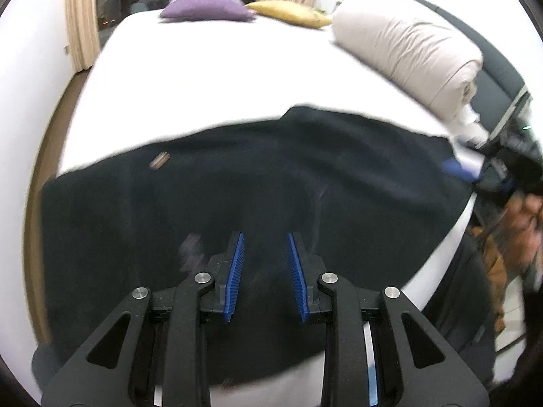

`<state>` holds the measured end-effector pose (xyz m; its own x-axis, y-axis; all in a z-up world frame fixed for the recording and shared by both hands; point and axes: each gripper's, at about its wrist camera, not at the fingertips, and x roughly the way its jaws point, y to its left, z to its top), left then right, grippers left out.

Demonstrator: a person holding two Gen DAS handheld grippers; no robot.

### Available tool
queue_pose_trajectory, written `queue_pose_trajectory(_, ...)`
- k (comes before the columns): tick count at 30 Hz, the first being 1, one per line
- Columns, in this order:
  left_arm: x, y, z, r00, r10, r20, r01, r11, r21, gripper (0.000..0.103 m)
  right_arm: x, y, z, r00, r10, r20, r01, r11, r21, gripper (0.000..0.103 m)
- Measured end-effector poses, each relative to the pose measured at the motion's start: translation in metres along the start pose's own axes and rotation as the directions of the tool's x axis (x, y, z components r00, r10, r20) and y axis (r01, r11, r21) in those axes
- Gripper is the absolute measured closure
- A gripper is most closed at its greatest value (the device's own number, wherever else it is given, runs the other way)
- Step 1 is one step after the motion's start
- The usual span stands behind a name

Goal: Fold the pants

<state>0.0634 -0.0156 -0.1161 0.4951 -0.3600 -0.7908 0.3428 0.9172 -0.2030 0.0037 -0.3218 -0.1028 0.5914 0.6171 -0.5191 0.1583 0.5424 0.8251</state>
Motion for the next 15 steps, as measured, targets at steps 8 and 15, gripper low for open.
queue_pose_trajectory(8,0.062,0.007,0.011,0.997,0.022,-0.069,-0.021,1.0,0.006,0.078,0.108,-0.052,0.035,0.988,0.041,-0.147,-0.027,0.995,0.096,0.103)
queue_pose_trajectory(15,0.057,0.015,0.002,0.998,0.007,-0.056,-0.007,1.0,0.008,0.078,-0.019,-0.163,0.131,0.97,-0.093,0.226,0.033,0.966,0.255,0.103)
